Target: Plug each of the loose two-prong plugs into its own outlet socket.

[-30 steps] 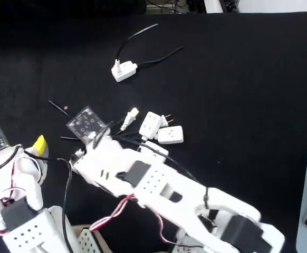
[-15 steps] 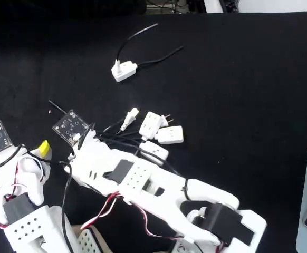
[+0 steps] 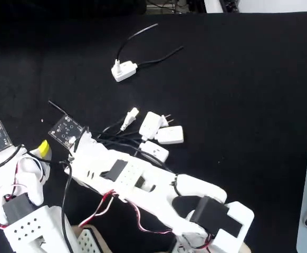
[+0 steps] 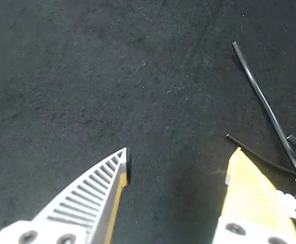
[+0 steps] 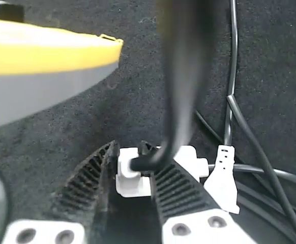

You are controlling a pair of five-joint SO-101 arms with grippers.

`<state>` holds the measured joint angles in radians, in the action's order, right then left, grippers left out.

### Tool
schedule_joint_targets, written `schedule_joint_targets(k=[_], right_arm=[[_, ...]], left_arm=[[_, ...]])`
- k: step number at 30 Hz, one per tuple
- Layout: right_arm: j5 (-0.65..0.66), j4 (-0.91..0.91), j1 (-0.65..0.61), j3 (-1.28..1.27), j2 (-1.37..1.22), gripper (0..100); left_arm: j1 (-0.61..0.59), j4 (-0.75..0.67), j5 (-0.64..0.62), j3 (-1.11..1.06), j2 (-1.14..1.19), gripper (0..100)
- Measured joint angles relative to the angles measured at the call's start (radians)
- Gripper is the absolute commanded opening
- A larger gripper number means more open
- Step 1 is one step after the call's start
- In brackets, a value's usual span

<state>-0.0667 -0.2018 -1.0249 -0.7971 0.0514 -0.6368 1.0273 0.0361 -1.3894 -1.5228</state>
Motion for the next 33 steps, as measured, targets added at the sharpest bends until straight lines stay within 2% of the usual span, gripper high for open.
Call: schedule_joint_targets(k=[20, 26, 33], right_arm=[[0.043, 0.0, 0.012, -0.002, -0.021, 1.2], [0.199, 0.012, 0.008, 0.012, -0.084, 1.2], [0.31, 0.012, 0.008, 0.018, -0.098, 1.2]], left_arm=[[0.0, 0.0, 0.0, 0.0, 0.0, 31], [0.0, 0.0, 0.0, 0.0, 0.0, 31], [0.0, 0.0, 0.0, 0.0, 0.0, 31]])
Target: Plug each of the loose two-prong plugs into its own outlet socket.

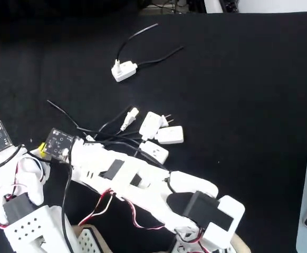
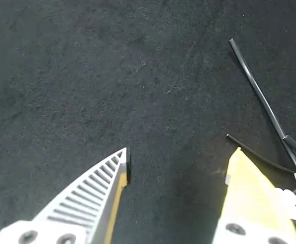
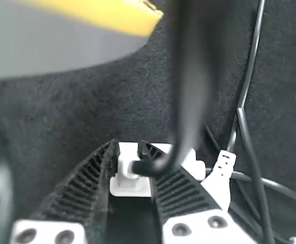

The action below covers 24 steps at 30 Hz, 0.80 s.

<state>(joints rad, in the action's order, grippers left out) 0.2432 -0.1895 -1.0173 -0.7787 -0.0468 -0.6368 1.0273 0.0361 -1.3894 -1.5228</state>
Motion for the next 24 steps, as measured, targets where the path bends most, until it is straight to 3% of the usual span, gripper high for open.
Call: schedule_joint_targets(k=[5, 11, 18, 24], right_arm=[[0.048, 0.0, -0.002, 0.0, 0.0, 2.9], [0.051, -0.021, -0.002, -0.026, 0.049, 20.8], [-0.054, -0.23, 0.008, -0.043, 0.324, 21.2], [-0.129, -0.457, 0.081, -0.043, 0.631, 21.2]], left_arm=[[0.0, 0.0, 0.0, -0.012, 0.0, 31], [0.0, 0.0, 0.0, -0.014, 0.0, 31], [0.008, 0.0, 0.002, -0.014, 0.0, 32], [0.126, 0.021, 0.13, 0.003, 0.0, 32]])
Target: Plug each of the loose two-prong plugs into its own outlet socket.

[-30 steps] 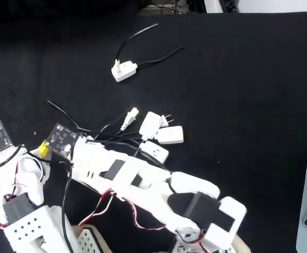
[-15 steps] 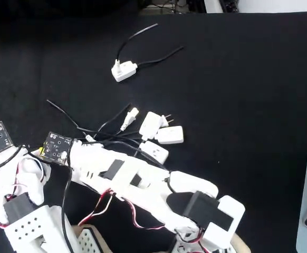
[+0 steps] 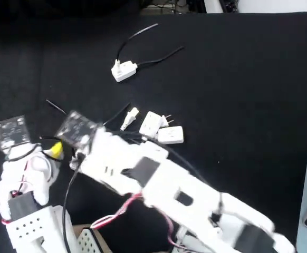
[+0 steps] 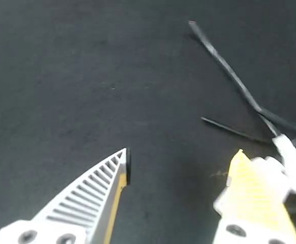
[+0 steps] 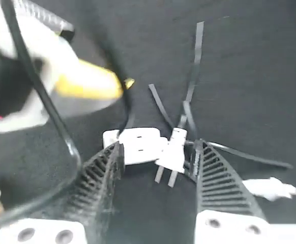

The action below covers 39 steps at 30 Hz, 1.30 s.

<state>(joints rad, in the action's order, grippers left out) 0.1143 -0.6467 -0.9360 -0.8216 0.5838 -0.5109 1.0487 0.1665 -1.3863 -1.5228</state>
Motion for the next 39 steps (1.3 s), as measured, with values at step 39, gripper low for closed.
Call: schedule_joint_targets(k=[39], right_arm=[[-0.144, -0.087, 0.358, -0.388, 0.48, 21.2]], left_arm=[[0.313, -0.255, 0.199, 0.249, 1.016, 22]])
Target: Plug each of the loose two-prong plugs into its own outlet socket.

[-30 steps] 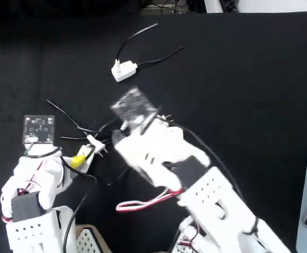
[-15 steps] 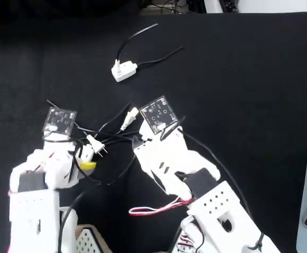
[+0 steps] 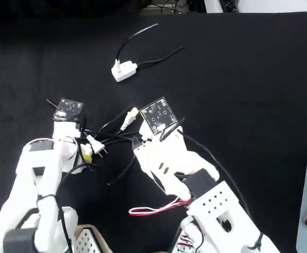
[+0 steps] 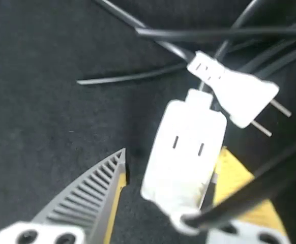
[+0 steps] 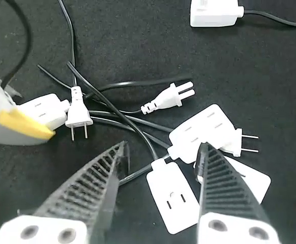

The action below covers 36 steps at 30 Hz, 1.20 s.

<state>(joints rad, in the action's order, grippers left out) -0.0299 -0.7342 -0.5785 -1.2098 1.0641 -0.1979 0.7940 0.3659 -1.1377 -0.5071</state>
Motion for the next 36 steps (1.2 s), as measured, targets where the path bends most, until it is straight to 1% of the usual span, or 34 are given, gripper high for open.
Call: schedule_joint_targets(k=[6, 10, 18, 20, 23, 28, 33, 36], right_arm=[[0.0, 0.0, 0.0, -0.002, 0.0, 21.2], [0.0, 0.0, 0.0, -0.02, 0.0, 21.2], [0.0, 0.0, 0.0, -0.02, 0.0, 21.2], [0.0, 0.0, 0.0, -0.02, 0.0, 21.2], [-0.002, 0.0, 0.0, -0.02, 0.0, 21.2], [-0.002, 0.0, 0.006, -0.02, 0.0, 21.2], [-0.002, 0.0, 0.006, -0.02, 0.0, 21.2], [-0.002, 0.0, 0.006, -0.02, 0.0, 21.2]], left_arm=[[0.003, 0.002, 0.0, 0.029, 0.04, 9], [-0.014, 0.089, 0.0, 0.115, 0.043, 3], [-0.169, 0.373, 0.0, 0.433, 0.044, 3], [-0.195, 0.423, 0.002, 0.503, 0.044, 3], [-0.204, 0.496, 0.044, 0.585, 0.044, 3], [-0.203, 0.592, 0.063, 0.71, 0.044, 3], [-0.203, 0.658, 0.063, 0.873, 0.034, 3], [-0.203, 0.664, 0.064, 0.956, -0.005, 3]])
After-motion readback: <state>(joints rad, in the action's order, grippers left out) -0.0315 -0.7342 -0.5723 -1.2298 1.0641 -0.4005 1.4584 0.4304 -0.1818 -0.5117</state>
